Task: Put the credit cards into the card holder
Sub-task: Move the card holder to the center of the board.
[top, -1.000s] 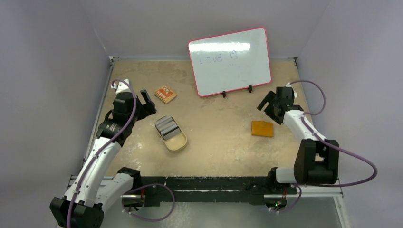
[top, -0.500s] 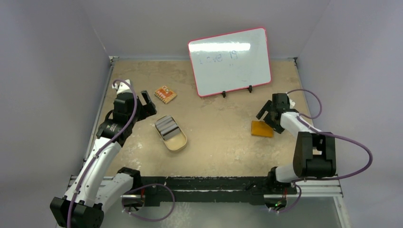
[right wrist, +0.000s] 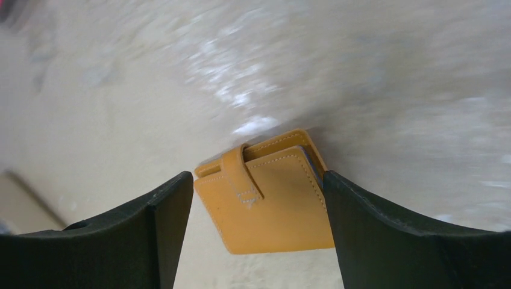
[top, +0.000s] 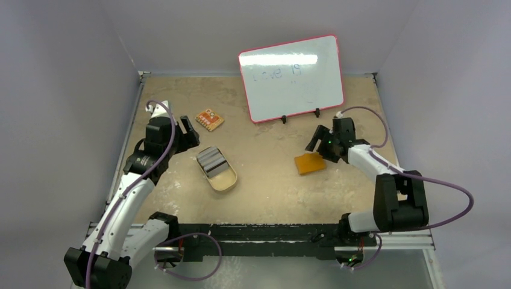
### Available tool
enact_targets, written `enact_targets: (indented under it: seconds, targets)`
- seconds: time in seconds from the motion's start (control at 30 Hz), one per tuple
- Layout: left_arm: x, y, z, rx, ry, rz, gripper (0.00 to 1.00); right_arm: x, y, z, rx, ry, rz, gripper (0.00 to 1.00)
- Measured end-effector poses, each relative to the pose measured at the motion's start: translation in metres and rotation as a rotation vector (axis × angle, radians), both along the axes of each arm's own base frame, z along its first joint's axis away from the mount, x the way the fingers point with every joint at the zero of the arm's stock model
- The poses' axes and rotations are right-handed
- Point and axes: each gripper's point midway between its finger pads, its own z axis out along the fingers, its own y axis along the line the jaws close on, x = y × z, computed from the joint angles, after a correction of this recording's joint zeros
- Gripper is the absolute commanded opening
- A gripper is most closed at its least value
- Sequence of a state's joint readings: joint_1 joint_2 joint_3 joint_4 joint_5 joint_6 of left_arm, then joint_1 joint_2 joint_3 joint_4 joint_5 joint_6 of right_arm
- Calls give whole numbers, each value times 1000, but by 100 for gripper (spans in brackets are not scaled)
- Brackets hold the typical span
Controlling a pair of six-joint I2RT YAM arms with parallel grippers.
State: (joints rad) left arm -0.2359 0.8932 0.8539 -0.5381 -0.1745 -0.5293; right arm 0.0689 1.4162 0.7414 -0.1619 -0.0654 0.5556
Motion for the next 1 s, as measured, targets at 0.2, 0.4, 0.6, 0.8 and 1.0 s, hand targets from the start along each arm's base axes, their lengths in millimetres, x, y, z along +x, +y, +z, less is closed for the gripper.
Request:
enact_targets:
  seconds: [0.2,0.4,0.6,0.8,1.0]
  targets:
    - [1,-11,-3,-31,12,-50,71,-11,69,19,146,-68,203,61]
    - [2,-20,1,-61,-2,-90,67,-22,88,23,205,-70,265,66]
    - [5,-46,7,-61,10,-172,62,-24,79,46,172,-126,207,71]
    - [10,-118,23,36,-3,-325,52,12,30,89,69,-253,34,71]
    - [-9,-219,14,215,-20,-512,52,47,-53,110,8,-315,-176,72]
